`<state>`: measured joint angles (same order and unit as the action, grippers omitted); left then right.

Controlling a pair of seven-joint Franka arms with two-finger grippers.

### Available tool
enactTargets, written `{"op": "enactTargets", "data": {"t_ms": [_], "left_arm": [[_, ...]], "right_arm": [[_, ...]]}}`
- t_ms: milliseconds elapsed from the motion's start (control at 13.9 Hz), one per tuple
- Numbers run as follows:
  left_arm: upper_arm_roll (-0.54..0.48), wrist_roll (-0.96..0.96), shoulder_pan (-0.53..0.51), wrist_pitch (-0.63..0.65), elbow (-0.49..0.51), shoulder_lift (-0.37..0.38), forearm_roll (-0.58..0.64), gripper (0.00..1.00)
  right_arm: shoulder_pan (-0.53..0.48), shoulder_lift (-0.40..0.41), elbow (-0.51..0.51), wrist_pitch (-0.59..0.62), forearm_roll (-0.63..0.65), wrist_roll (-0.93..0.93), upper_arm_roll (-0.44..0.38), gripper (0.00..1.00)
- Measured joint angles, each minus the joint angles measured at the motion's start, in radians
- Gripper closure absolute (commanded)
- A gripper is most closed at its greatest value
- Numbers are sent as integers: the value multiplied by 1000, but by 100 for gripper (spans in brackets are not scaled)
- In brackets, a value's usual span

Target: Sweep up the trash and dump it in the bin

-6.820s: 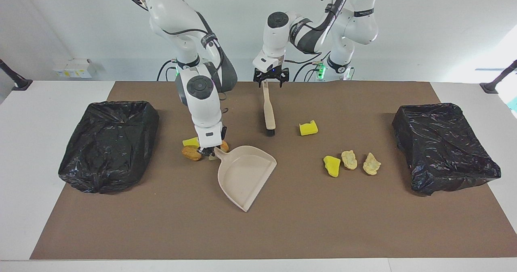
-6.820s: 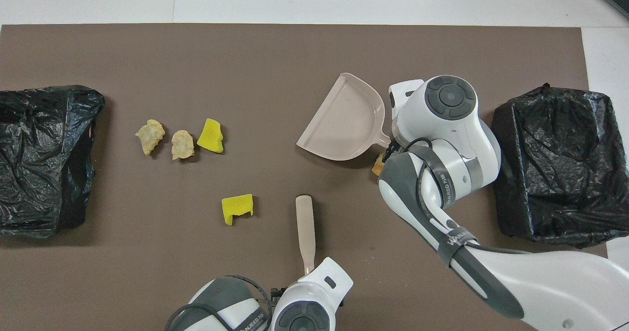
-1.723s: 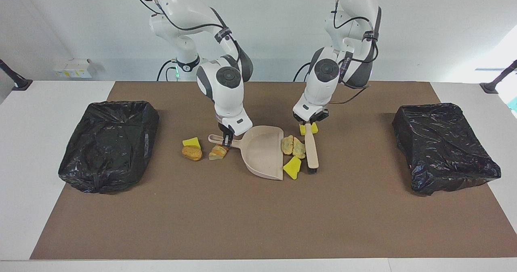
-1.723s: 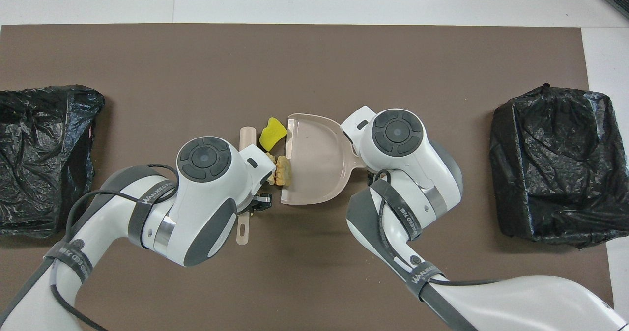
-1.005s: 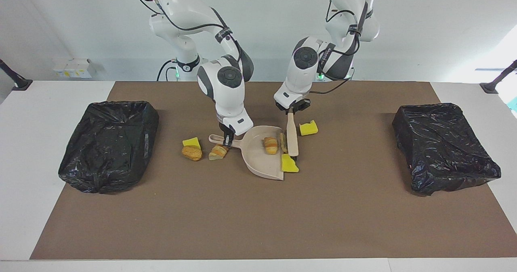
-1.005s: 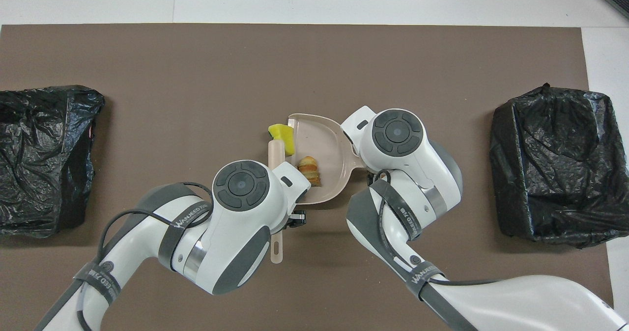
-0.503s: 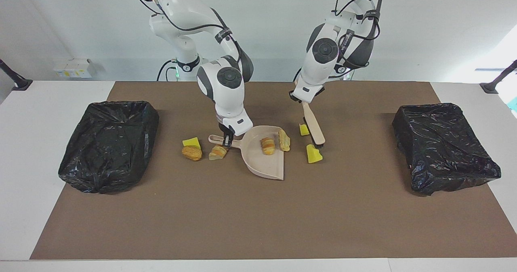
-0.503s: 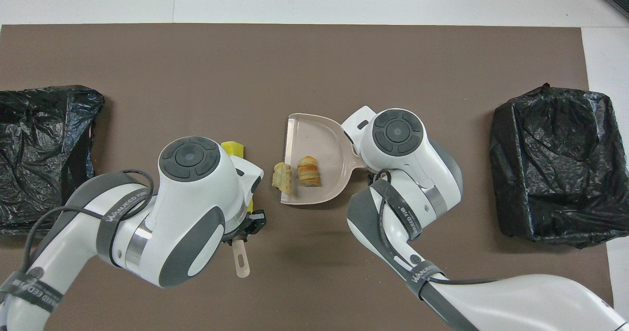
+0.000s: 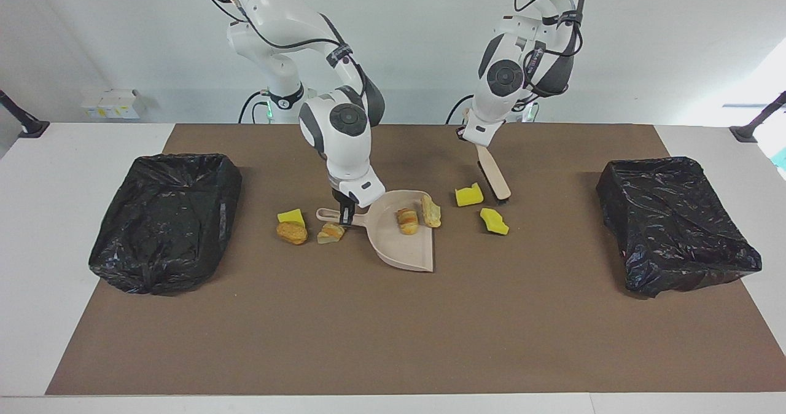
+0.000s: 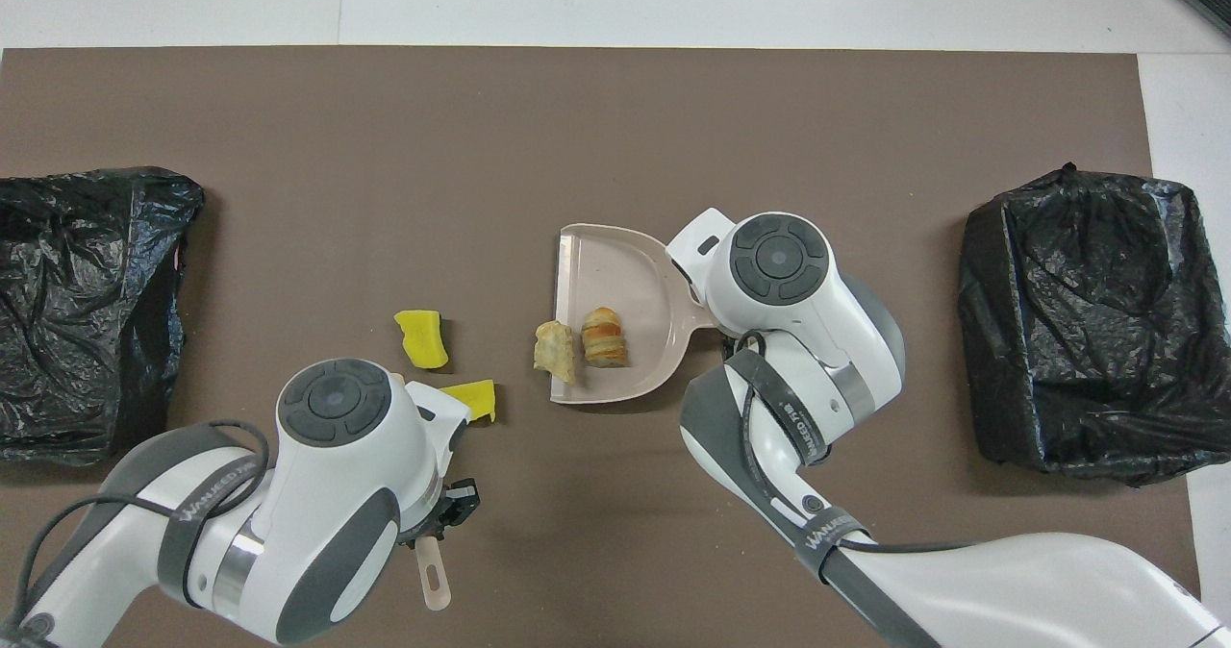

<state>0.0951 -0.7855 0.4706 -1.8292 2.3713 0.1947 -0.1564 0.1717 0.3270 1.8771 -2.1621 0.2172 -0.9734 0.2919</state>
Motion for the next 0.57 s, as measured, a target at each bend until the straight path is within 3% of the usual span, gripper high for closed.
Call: {"op": "enactTargets", "data": {"t_ms": [144, 574], "left_arm": [[4, -27, 17, -99, 39, 20, -24, 100], [11, -35, 106, -336, 49, -28, -74, 100]], "right_arm": [[1, 2, 0, -7, 0, -47, 0, 100], [9, 2, 0, -8, 26, -62, 2, 100]]}}
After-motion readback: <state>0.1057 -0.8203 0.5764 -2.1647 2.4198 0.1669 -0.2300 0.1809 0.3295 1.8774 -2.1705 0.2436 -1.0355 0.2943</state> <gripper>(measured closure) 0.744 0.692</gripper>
